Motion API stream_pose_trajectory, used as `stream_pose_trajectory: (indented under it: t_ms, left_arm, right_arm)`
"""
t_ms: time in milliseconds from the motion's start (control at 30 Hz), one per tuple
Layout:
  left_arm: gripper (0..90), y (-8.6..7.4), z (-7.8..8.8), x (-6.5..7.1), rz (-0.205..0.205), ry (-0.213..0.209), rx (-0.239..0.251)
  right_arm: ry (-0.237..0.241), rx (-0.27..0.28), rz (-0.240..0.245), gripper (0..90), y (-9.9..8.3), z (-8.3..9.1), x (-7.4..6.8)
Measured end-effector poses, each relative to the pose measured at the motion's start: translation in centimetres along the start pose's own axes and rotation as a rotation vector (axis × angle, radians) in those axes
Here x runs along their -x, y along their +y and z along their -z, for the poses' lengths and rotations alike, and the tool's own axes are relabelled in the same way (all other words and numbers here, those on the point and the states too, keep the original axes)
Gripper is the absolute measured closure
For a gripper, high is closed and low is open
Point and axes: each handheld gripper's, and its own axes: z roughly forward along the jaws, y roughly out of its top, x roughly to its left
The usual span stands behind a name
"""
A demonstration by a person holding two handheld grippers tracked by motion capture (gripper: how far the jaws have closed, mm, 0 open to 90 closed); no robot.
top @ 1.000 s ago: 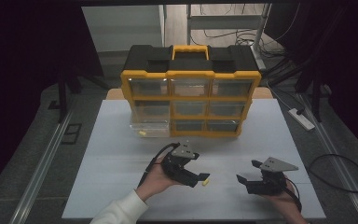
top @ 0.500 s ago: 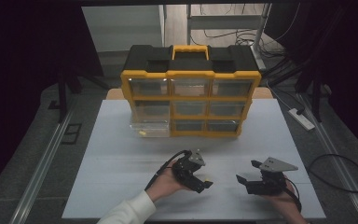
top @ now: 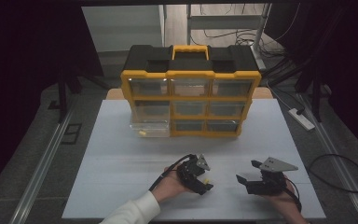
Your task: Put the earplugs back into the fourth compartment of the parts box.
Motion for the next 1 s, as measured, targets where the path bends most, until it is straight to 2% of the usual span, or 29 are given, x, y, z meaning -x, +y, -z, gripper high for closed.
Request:
stream_pose_trajectory:
  t_ms: [333,533,733,1000]
  left_arm:
    - [37.2,-0.04,-0.36,-0.27,-0.003,0.012,-0.019]
    - [54.1,-0.1,-0.21,-0.25,-0.011,0.015,-0.016]
    - [77.8,-0.1,-0.15,-0.23,-0.008,-0.018,-0.016]
    - [79.5,-0.11,0.09,-0.15,-0.01,-0.031,0.004]
  right_arm:
    - [0.0,-0.003,-0.001,16.7,-0.01,0.0,0.02]
    - [-0.006,0.001,-0.006,16.7,0.01,0.08,0.14]
    - [-0.005,-0.005,-0.004,16.7,-0.01,0.02,0.09]
    - [-0.006,-0.005,-0.004,16.7,-0.01,0.02,0.08]
